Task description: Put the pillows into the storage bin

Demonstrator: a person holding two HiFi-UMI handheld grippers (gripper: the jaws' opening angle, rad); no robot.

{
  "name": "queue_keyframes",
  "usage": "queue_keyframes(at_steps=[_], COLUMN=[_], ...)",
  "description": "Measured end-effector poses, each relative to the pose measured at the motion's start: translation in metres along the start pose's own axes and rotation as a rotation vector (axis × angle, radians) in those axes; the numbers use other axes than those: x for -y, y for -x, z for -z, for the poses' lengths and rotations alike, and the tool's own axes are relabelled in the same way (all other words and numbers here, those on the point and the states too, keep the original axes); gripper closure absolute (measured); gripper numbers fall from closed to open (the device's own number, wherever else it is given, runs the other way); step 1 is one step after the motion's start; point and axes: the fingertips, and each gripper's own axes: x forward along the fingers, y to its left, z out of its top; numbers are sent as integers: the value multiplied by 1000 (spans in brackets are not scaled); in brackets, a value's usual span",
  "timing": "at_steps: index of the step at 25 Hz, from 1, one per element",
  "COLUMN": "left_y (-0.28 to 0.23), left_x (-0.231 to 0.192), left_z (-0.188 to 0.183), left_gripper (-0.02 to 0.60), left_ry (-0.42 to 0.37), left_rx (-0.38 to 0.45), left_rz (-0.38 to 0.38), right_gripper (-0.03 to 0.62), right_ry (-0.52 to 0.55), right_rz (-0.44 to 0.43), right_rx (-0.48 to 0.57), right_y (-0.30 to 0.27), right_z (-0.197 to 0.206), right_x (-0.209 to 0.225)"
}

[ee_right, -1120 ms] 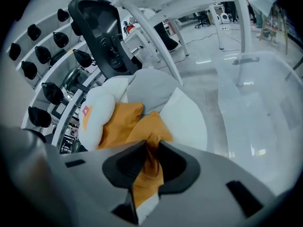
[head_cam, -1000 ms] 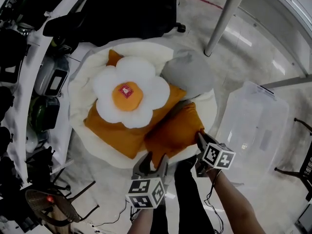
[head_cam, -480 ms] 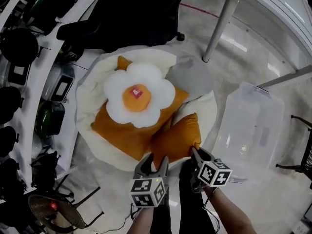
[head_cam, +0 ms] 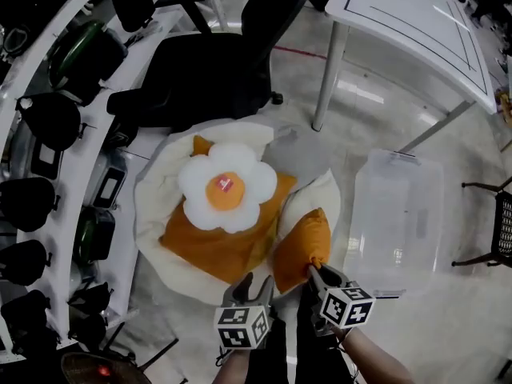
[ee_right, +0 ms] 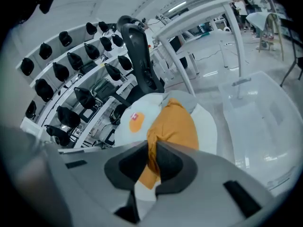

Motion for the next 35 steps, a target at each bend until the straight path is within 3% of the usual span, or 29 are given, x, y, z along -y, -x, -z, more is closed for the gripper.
queue_keyframes(at_steps=[7,16,26,35], left_y=[4,-37,-74,-105], left_x=[40,138,262,340], left_z=[-17,-51,-51,-28], left_gripper=[405,407,414,414], left_ry=[-71,-248,-420,-510], left_rx=[-17,-61,-120,-186], left_rz=[85,267,410,492], right_gripper=[556,559,560,560], right_ry=[-56,-216,-334,-428], right_rz=[41,172,355,499], right_rx=[140,367,535,604], right_y=[60,153,262,316], right_z=[-50,-102,-118,-112], right_x=[3,62,158,245])
